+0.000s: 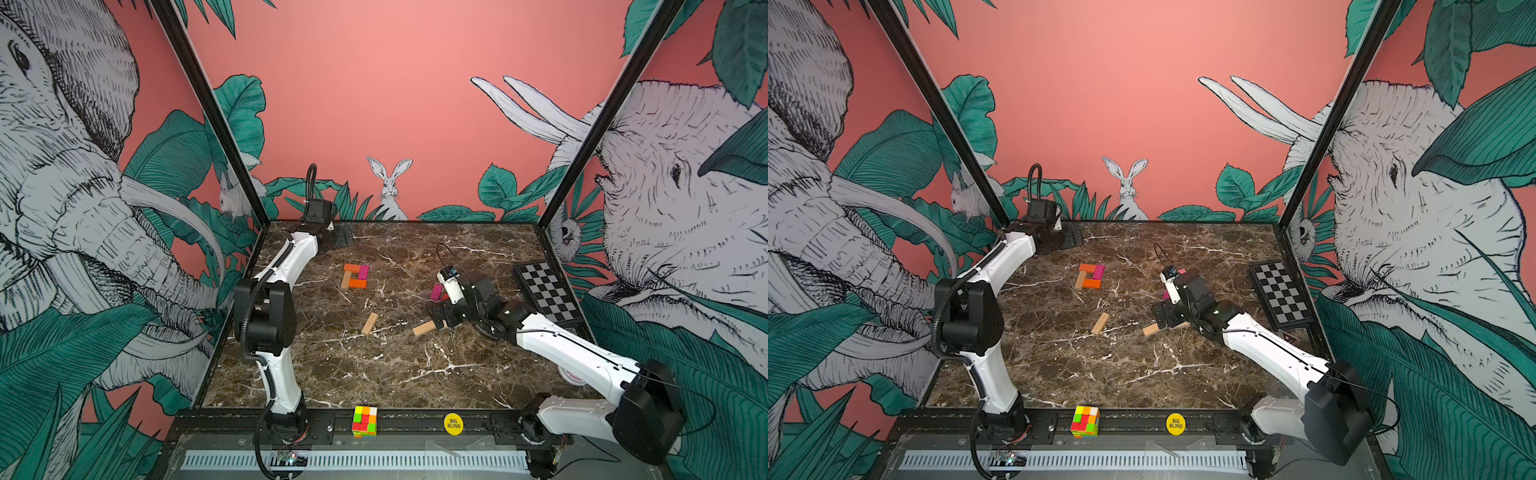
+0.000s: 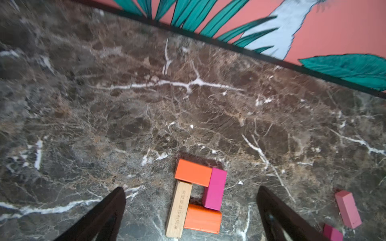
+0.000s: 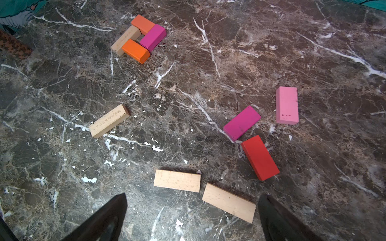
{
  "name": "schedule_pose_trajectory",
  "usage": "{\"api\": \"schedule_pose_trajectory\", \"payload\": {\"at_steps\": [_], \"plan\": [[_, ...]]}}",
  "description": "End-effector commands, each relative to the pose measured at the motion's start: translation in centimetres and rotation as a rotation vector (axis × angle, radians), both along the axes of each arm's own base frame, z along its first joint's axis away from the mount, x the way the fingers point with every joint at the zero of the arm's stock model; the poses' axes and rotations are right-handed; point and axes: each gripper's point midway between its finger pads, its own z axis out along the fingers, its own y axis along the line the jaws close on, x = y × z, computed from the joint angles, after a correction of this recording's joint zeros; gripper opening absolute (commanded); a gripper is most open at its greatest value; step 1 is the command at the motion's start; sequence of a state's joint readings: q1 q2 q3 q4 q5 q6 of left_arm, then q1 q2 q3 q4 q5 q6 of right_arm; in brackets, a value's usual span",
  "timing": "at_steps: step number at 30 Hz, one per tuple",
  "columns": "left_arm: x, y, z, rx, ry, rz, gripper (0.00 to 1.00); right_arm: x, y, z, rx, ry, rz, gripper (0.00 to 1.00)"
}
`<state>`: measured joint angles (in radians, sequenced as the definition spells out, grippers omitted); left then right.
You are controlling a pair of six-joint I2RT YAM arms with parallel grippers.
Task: Assemble the letter p with building blocks
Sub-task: Adjust the building block at the center of the board.
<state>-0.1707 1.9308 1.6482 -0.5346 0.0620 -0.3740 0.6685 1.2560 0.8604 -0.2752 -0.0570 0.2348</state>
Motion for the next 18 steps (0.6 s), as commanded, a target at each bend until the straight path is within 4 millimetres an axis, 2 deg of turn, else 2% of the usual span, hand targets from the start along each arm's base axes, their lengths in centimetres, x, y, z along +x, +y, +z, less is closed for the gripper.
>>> {"api": "schedule_pose_trajectory", "payload": {"at_steps": [1, 9, 18], "plan": [[-0.7, -1.0, -1.3, -0.047, 0.059, -0.034, 0.99, 0.1, 0.2, -0.2, 0.023, 0.001, -0.003, 0.98], [-0.5, -1.3, -5.7, -0.050, 0.145, -0.033, 0.99, -0.2, -0.2, 0.0, 0.016, -0.004, -0.008, 0.98], [-0.1, -2.0, -9.1, -0.069, 0.202, -0.055, 0.99, -0.3, -0.4, 0.0, 0.014, -0.004, -0.011, 0.98]]}}
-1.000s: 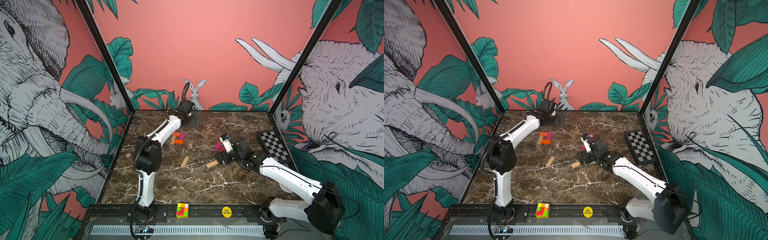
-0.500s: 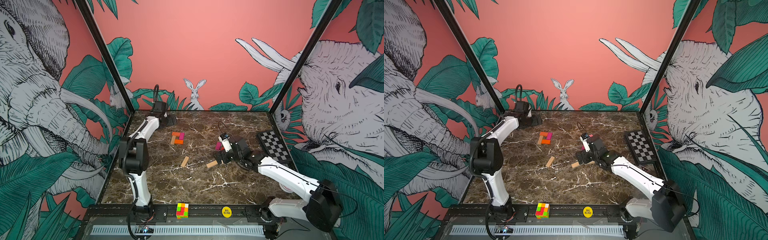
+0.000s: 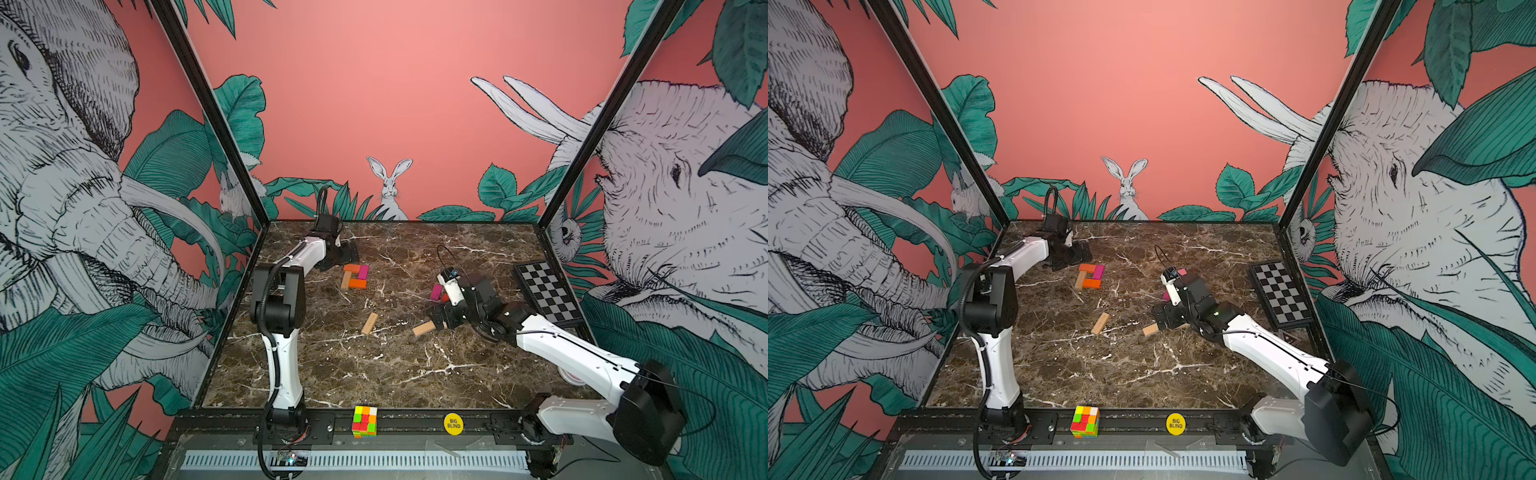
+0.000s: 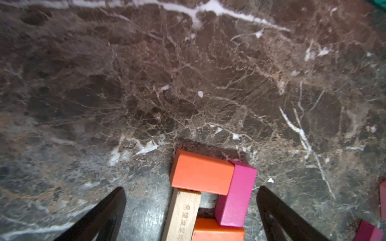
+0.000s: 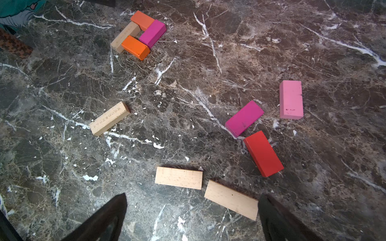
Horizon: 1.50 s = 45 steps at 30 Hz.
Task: Assemble the letter p with building blocks
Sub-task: Adjust the building block at the center of the board.
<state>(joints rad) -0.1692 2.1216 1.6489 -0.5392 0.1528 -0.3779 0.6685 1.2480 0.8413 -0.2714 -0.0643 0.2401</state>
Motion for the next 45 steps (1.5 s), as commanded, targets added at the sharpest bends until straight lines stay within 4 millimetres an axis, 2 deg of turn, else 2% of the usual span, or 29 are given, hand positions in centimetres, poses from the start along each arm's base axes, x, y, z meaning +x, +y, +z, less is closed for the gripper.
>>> {"api": "schedule_pose_trajectory", "payload": {"at_steps": [1, 14, 33, 45], "plan": [[0.4, -0.7, 0.0, -0.029, 0.005, -0.008, 0.99, 0.1, -0.3, 0.4, 0.011, -0.015, -0.014, 0.98], [0.7, -1.8, -2.0, -0.075, 0.039, -0.020, 0.99, 0.1, -0.2, 0.2, 0.005, -0.009, -0.010, 0.98], [0.5, -3.7, -2.2, -0.091, 0.047, -0.075, 0.99, 0.0, 0.0, -0.3, 0.012, 0.004, -0.010, 0.98], [0.2, -4.0, -2.4, -0.087, 0.057, -0.083, 0.99, 0.0, 0.1, -0.5, 0.017, 0.012, -0.010, 0.98]]}}
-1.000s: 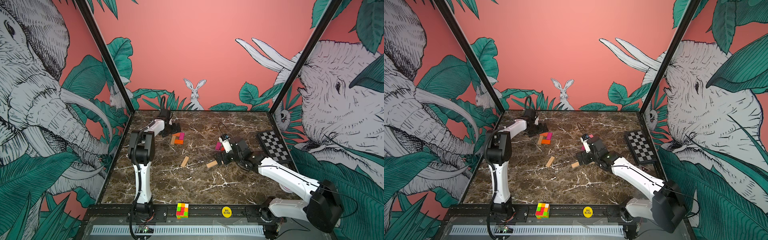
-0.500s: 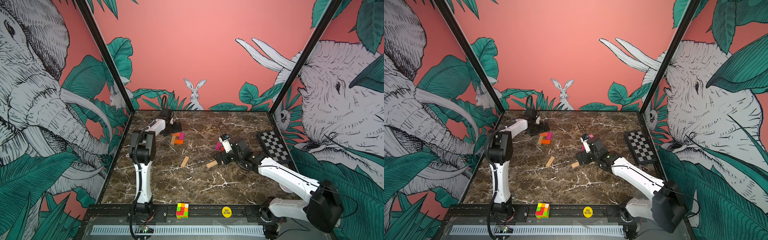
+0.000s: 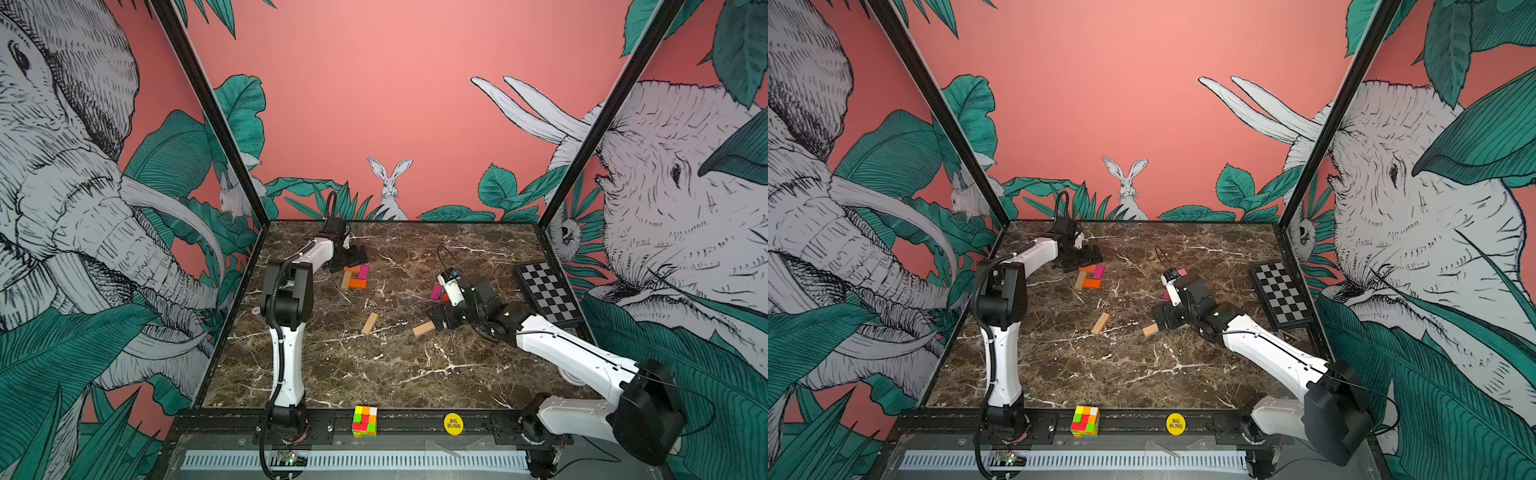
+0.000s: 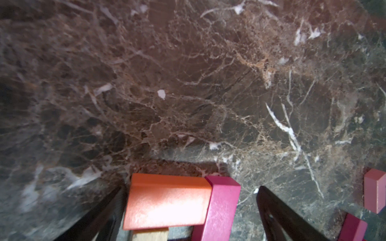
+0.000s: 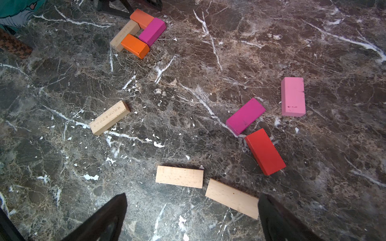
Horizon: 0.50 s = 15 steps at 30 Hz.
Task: Assemble the letter p with building blocks
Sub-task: Adjust the building block at the center of the board.
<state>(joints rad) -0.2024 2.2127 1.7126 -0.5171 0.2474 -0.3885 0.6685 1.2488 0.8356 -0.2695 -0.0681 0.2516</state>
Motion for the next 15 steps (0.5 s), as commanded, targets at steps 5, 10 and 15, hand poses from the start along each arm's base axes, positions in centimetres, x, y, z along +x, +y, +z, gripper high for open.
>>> {"api": "schedule_pose_trajectory", "payload": {"at_steps": [5, 10, 15], "plan": [[-0.55, -0.69, -0.49, -0.004, 0.028, -0.021, 0.99, 0.15, 0.21, -0.45, 0.012, 0.008, -0.002, 0.98], [-0.56, -0.77, -0.50, -0.008, 0.029, -0.023, 0.99, 0.15, 0.23, -0.58, 0.012, 0.011, -0.003, 0.98], [-0.60, -0.91, -0.54, -0.008, 0.030, -0.026, 0.99, 0.14, 0.24, -0.62, 0.011, 0.012, -0.002, 0.98]]}}
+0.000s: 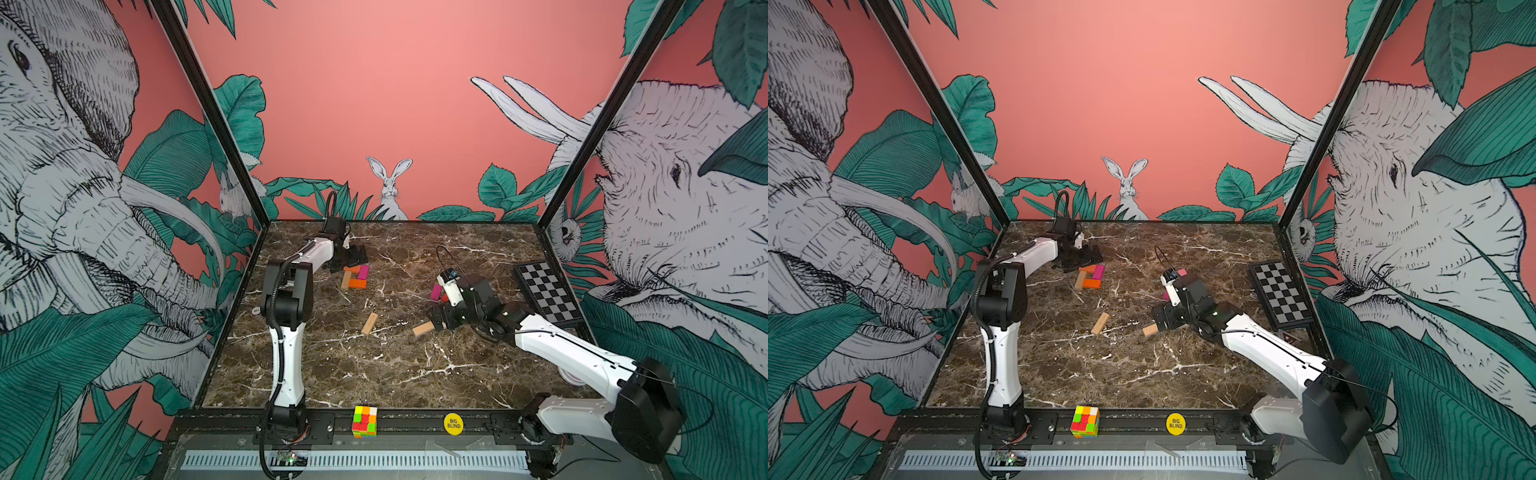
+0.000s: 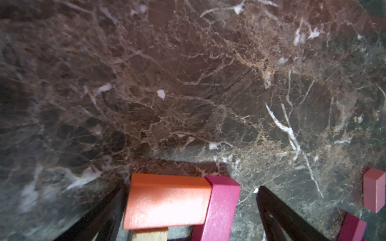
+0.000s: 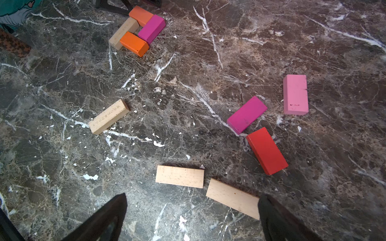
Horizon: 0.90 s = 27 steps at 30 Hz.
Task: Assemble the letter p with building blocks
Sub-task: Adjust the building block at the center of the board.
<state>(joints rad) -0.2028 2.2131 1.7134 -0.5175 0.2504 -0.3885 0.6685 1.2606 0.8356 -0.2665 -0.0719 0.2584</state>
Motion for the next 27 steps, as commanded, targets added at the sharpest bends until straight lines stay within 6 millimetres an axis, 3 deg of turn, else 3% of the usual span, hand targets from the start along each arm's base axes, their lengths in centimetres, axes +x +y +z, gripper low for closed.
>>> {"api": "schedule_pose_trajectory", "payload": {"at_steps": [1, 19, 22, 27], "plan": [[-0.6, -0.9, -0.6, -0.007, 0.030, -0.026, 0.99, 0.1, 0.1, -0.3, 0.010, 0.000, 0.000, 0.98], [-0.7, -0.8, -0.5, 0.004, 0.031, -0.025, 0.99, 0.1, 0.2, -0.4, 0.011, 0.003, 0.000, 0.98], [-0.5, -0.6, 0.6, 0.012, 0.010, -0.017, 0.99, 0.2, 0.2, -0.2, 0.013, 0.001, 0.000, 0.98], [-0.2, 0.2, 4.7, 0.033, -0.074, 0.003, 0.99, 0.2, 0.3, -0.1, 0.017, -0.001, 0.002, 0.98]]}}
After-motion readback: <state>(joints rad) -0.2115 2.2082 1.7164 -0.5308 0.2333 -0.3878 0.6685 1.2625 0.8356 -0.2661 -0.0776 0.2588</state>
